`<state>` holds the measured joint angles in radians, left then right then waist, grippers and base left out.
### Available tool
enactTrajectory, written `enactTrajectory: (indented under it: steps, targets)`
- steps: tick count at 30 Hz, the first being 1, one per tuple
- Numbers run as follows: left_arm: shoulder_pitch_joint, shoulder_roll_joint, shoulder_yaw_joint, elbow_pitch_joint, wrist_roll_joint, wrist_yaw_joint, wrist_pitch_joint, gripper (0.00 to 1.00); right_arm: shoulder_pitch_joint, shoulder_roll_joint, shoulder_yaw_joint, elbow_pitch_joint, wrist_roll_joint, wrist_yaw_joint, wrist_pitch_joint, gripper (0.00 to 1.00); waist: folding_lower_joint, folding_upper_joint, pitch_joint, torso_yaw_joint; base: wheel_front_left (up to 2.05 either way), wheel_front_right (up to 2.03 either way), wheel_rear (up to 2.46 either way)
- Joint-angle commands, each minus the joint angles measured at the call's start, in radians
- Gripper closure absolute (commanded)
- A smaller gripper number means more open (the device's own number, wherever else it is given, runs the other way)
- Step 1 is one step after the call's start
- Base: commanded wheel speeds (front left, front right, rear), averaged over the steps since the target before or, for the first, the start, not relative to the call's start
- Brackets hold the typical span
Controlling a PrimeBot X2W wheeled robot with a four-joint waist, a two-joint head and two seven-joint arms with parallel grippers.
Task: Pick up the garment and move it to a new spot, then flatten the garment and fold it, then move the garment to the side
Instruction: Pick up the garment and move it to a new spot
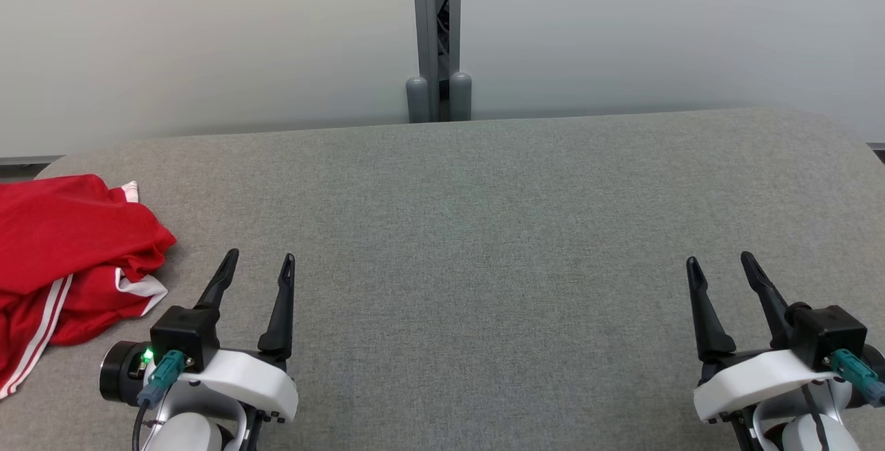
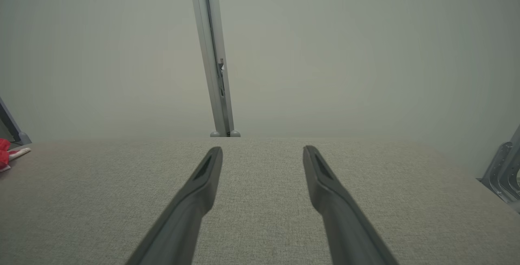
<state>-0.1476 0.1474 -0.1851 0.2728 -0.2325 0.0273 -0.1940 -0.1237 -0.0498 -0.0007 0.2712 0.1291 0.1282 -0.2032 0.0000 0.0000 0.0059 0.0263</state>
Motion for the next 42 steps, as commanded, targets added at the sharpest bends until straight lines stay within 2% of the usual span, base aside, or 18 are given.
enactTrajectory:
  steps: [1, 14, 20, 42]
  targets:
    - [0.002, 0.005, 0.003, 0.002, -0.005, 0.004, -0.001, 0.0, -0.001, -0.003, -0.006, -0.001, 0.008, 0.005, -0.008, 0.0, 0.0, 0.0, 0.0, 0.0, 0.0, 0.0, 0.0]
    - [-0.002, 0.015, -0.004, 0.008, -0.015, 0.008, 0.003, 0.0, -0.004, -0.004, -0.009, 0.0, 0.01, 0.005, -0.014, 0.0, 0.0, 0.0, 0.002, 0.006, 0.0, 0.0, 0.0]
    - [-0.009, 0.012, -0.008, 0.014, -0.024, 0.01, 0.004, 0.0, -0.002, -0.004, -0.012, -0.007, 0.008, 0.005, -0.014, 0.0, 0.0, 0.0, 0.004, 0.034, 0.0, 0.0, 0.0]
    - [-0.009, 0.046, 0.036, 0.007, -0.066, 0.045, 0.002, 0.0, -0.02, -0.004, 0.043, -0.02, 0.031, 0.004, -0.023, 0.0, 0.0, 0.0, 0.011, 0.346, 0.0, 0.0, 0.0]
